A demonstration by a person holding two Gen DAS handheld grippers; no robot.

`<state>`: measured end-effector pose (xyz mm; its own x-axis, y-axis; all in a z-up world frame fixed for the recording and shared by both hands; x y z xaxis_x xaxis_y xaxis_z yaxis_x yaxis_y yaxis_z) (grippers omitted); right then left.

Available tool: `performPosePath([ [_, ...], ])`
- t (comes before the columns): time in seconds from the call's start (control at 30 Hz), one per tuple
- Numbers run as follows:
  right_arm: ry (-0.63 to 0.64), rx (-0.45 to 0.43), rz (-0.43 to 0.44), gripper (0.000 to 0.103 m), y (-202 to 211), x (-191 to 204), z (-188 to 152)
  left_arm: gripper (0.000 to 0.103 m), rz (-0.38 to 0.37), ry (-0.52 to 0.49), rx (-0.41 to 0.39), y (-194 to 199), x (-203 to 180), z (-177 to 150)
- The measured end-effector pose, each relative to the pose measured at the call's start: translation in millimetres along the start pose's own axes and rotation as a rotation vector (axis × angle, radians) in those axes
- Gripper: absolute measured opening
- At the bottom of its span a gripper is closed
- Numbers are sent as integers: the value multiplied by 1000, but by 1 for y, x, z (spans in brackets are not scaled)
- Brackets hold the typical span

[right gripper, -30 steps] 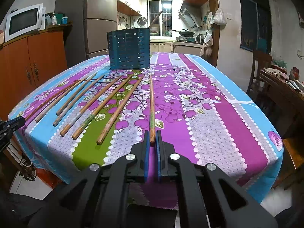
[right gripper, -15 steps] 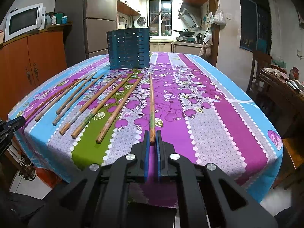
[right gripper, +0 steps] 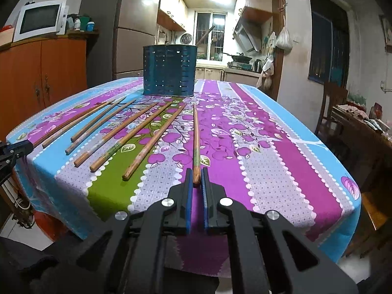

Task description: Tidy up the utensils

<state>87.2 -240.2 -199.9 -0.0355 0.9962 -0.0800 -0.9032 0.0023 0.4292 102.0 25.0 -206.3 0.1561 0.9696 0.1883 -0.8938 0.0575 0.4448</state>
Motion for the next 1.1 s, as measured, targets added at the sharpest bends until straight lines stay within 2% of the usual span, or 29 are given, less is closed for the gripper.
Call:
performPosePath([
  [0.2,15,-11,-18,7,-5,-1,2,8,8,-15,-8,-1,-2,3],
  [0.37,7,-16,-38,17,-6,-4,3,8,12,-24,-9,-1,-4,3],
  [1.1,10,-7,-4,14,-15,-1,5,9,13,-48,-23,-4,-9,4],
])
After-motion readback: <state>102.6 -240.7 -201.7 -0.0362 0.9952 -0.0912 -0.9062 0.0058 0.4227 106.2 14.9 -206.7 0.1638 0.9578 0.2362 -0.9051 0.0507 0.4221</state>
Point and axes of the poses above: each gripper's, at about its wrist camera, not at the fingertips, and y roughly against the way its jaws point, x to its left, z to its top, the point moved 9 cm from there along -y, roughly the way its jaws point, and after that the axes turned 3 degrees about -x, right-handed, at the moved point
